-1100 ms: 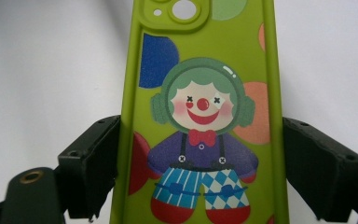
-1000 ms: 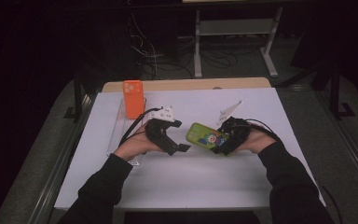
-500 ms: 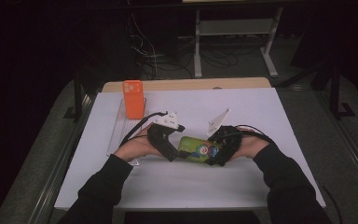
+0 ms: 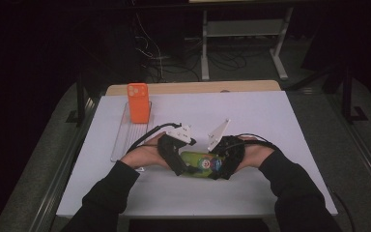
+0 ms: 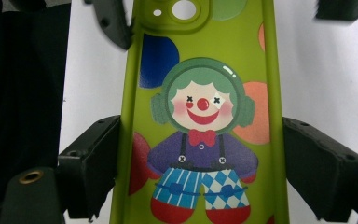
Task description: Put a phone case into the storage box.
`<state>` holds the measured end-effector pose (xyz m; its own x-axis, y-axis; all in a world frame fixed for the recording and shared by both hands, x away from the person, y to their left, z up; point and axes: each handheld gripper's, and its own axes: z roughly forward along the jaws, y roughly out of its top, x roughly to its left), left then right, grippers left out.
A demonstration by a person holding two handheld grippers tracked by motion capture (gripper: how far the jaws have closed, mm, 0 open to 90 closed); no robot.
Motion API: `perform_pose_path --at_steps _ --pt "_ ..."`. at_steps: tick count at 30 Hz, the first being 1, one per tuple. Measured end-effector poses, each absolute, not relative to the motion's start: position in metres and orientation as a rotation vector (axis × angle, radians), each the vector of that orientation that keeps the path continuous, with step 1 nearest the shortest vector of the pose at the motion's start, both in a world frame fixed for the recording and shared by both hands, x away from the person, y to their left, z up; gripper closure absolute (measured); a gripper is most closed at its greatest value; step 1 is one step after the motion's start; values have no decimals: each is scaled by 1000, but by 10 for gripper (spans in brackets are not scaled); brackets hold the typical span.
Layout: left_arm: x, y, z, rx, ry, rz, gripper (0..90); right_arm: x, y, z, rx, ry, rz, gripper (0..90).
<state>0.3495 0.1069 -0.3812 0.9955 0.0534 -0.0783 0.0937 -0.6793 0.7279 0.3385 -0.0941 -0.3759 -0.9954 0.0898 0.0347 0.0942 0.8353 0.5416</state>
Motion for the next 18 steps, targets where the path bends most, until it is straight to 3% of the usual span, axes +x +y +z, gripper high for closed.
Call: perform_pose_path --at_steps 6,18 --pt "344 101 -386 2362 45 -92 0 336 -92 -374 -129 -3008 -885 154" --pt "340 97 -390 2399 0 -89 106 335 -91 -373 -105 -3004 -889 153"
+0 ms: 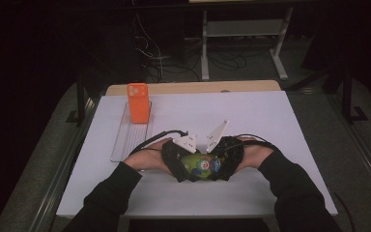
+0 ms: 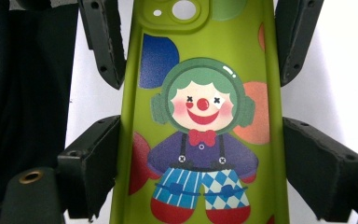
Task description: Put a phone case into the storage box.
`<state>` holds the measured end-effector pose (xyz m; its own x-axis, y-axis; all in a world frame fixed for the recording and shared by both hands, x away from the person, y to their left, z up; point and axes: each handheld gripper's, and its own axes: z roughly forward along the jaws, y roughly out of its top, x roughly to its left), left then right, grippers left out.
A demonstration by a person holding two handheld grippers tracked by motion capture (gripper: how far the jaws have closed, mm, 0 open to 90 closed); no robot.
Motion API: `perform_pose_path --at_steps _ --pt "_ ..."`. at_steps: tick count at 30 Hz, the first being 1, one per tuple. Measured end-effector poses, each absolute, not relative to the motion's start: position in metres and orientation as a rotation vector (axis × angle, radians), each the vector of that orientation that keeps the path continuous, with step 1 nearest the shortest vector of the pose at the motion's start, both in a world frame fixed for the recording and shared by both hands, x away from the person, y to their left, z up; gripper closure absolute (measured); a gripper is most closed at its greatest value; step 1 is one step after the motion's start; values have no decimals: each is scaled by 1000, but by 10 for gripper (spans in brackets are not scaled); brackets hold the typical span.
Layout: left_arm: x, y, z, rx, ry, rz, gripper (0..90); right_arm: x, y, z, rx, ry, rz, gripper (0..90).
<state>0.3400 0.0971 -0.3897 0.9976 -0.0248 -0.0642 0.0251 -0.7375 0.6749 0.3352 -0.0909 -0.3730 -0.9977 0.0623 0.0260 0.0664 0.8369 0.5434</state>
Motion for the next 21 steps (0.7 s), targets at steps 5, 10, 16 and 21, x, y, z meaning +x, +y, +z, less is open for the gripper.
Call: perform_pose_path --at_steps 5,10,16,21 --pt "340 97 -390 2404 -6 -85 128 335 -91 -373 -98 -3004 -890 153" --pt "338 96 -390 2412 -7 -86 141 334 -91 -373 -95 -3000 -883 153" --pt "340 97 -389 2409 -7 -96 152 335 -92 -374 -84 -2995 -898 148" --pt "341 99 -390 2419 17 -99 153 335 -94 -373 -106 -2981 -949 105"
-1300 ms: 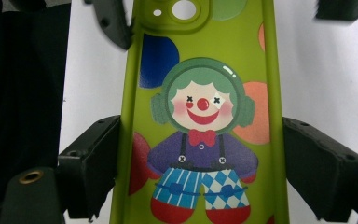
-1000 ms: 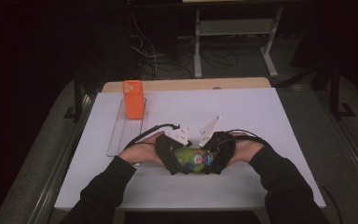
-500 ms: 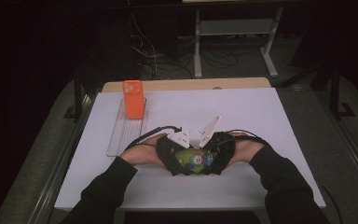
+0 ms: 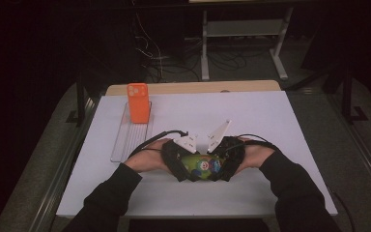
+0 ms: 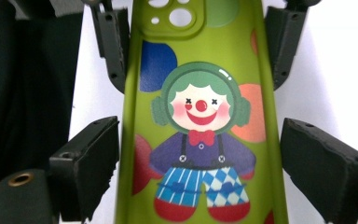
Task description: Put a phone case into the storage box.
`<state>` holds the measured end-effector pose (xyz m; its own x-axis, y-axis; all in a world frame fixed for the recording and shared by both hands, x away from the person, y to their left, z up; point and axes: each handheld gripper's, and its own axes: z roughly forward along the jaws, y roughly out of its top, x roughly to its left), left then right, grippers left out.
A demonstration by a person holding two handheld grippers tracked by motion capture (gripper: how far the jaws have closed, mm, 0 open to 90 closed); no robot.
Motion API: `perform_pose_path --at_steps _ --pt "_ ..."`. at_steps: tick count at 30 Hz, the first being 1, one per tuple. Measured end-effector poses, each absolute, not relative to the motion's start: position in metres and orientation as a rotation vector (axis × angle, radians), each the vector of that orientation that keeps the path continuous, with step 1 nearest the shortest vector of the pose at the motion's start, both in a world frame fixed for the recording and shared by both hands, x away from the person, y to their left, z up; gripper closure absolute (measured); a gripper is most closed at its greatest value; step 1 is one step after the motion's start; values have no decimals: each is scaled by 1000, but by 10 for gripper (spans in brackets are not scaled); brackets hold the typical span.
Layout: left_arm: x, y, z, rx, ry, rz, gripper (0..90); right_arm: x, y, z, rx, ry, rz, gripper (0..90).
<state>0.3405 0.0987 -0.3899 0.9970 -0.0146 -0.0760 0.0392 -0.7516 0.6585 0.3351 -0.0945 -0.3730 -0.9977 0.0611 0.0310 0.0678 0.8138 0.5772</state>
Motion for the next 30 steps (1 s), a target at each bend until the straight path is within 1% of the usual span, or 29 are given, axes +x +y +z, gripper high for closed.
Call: perform_pose_path --at_steps 2,4,9,11,16,19,20,22,26,30 --pt "340 100 -390 2413 57 -99 154 336 -98 -372 -152 -2965 -970 64" --pt "341 103 -390 2416 83 -76 154 338 -104 -369 -212 -2986 -997 48" --pt "343 108 -388 2411 177 0 153 344 -127 -368 -479 -2974 -1070 45" --pt "344 110 -388 2393 238 14 153 347 -136 -369 -558 -2975 -1116 45" --pt "346 111 -389 2387 363 52 153 344 -152 -376 -884 -2872 -1171 38" --pt "347 111 -390 2383 417 77 153 343 -157 -382 -975 -2889 -1178 49" --pt "348 111 -390 2393 423 89 153 342 -159 -385 -1011 -2892 -1178 35" --pt "348 110 -391 2376 471 100 153 340 -161 -389 -1074 -2873 -1192 44" --pt "348 108 -391 2352 557 140 153 335 -162 -396 -1172 -2840 -1219 35" --pt "350 109 -390 2349 610 162 153 331 -159 -403 -1267 -2783 -1303 26"
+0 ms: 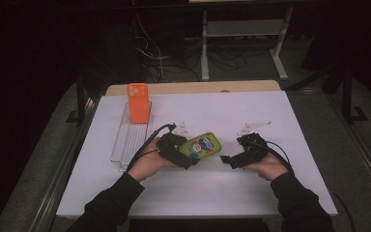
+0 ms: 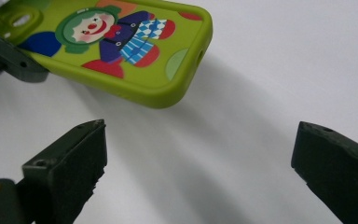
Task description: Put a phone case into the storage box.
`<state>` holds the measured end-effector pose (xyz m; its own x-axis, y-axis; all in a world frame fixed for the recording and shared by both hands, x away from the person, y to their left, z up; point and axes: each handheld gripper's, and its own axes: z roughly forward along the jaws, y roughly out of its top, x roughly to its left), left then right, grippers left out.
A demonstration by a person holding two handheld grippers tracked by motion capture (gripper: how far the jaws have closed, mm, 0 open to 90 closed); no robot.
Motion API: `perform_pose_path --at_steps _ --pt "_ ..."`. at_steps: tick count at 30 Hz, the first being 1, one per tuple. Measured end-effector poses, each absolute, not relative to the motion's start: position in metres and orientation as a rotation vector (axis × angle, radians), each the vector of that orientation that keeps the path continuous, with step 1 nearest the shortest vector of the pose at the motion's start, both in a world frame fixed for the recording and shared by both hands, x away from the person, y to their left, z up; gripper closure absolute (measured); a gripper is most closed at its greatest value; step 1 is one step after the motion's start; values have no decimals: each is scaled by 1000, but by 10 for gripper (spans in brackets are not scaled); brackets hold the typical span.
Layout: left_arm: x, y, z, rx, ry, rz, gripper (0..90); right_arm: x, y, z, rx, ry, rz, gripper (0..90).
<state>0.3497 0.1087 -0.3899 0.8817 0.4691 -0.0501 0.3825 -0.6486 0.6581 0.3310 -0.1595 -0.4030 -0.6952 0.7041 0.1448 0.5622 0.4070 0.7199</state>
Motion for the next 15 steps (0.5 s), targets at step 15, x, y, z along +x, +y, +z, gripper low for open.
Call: perform_pose_path --at_steps 15 --pt "351 109 -391 2326 676 157 153 326 -143 -417 1083 2409 1134 24"
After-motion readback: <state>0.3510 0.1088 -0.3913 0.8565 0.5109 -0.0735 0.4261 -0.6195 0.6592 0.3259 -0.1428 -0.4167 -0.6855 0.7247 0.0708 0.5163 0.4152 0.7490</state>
